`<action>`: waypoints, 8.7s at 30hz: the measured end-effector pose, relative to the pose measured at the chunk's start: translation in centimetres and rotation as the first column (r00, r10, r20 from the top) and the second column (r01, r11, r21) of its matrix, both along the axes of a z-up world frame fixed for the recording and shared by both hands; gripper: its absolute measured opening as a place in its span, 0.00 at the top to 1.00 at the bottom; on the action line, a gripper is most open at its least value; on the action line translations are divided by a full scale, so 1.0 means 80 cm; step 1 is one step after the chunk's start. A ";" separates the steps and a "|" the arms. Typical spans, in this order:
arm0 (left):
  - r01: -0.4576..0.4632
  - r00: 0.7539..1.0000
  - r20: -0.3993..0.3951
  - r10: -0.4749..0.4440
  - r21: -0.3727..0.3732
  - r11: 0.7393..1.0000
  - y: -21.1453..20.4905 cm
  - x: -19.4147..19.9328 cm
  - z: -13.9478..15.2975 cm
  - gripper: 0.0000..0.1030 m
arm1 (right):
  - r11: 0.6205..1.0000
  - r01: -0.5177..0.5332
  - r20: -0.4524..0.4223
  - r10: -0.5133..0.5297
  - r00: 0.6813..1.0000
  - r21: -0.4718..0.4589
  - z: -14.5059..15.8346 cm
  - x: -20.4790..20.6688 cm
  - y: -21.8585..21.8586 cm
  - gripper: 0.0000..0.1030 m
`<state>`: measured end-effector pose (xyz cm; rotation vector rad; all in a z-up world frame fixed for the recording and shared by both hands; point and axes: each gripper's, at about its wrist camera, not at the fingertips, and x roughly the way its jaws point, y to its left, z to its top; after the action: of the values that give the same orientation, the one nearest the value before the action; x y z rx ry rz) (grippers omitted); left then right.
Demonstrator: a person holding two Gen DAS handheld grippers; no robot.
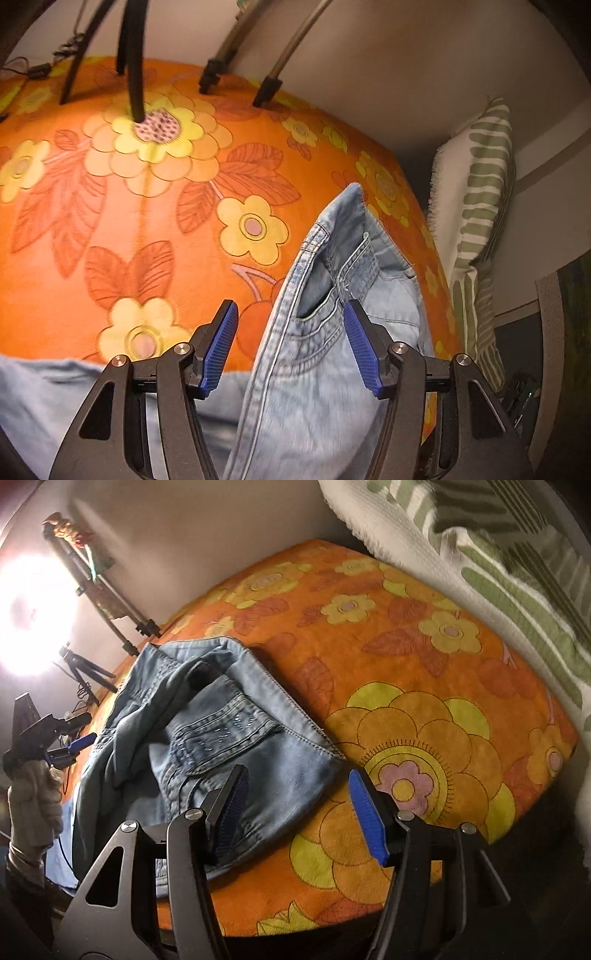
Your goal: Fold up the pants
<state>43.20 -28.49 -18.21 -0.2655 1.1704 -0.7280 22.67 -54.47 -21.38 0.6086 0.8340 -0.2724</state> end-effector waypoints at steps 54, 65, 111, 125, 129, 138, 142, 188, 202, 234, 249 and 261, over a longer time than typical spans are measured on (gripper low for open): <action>0.477 0.851 0.256 -0.458 -0.012 0.879 -0.160 -0.212 0.082 0.96 | 0.978 -0.039 0.173 0.003 0.985 0.203 0.006 -0.066 -0.021 0.92; 0.591 0.767 0.157 -0.622 0.205 0.780 -0.202 -0.288 -0.006 0.96 | 0.944 -0.030 0.171 -0.028 0.985 0.330 -0.026 -0.077 -0.041 0.92; -0.494 0.867 0.218 0.449 0.251 0.832 0.462 -0.140 -0.021 0.72 | 0.708 -0.700 0.064 0.706 0.705 -0.099 -0.005 0.206 0.199 0.43; -0.591 0.807 0.176 0.564 0.201 0.781 0.526 -0.122 -0.055 0.72 | 0.647 -0.737 -0.018 0.749 0.662 -0.196 -0.012 0.221 0.229 0.87; -0.590 0.807 0.184 0.562 0.192 0.784 0.527 -0.119 -0.055 0.72 | 0.660 -0.718 0.005 0.737 0.676 -0.221 0.000 0.217 0.223 0.90; -0.587 0.808 0.195 0.556 0.191 0.786 0.529 -0.119 -0.053 0.72 | 0.656 -0.636 -0.021 0.689 0.724 -0.407 0.042 0.253 0.215 0.94; -0.577 0.815 0.219 0.536 0.223 0.786 0.523 -0.119 -0.053 0.72 | 0.612 -0.662 -0.121 0.688 0.715 -0.434 0.023 0.293 0.220 0.94; -0.743 0.662 0.188 0.726 0.034 0.668 0.688 -0.177 -0.037 0.72 | -0.003 -0.945 -0.101 0.994 0.032 -0.326 0.026 0.100 0.752 0.53; -0.684 0.722 0.264 0.639 0.135 0.717 0.671 -0.145 -0.030 0.73 | 0.052 -0.957 -0.158 0.982 0.101 -0.284 -0.028 0.148 0.835 0.95; -0.692 0.721 0.170 0.672 0.131 0.710 0.743 -0.272 -0.054 0.82 | -0.206 -0.964 -0.296 0.943 -0.150 -0.170 -0.024 0.132 0.852 0.80; -0.795 0.589 -0.124 0.799 -0.265 0.545 0.750 -0.221 -0.064 0.44 | -0.040 -0.971 -0.103 0.995 -0.016 -0.235 0.054 0.310 0.979 0.70; -0.835 0.501 -0.080 0.862 -0.306 0.457 0.751 -0.212 -0.085 0.46 | 0.011 -0.976 -0.162 0.986 0.047 -0.216 -0.023 0.397 1.083 0.64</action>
<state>26.27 31.56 -25.01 -1.0117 0.6672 0.0136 54.41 32.18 -23.18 -0.3990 0.9844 0.9912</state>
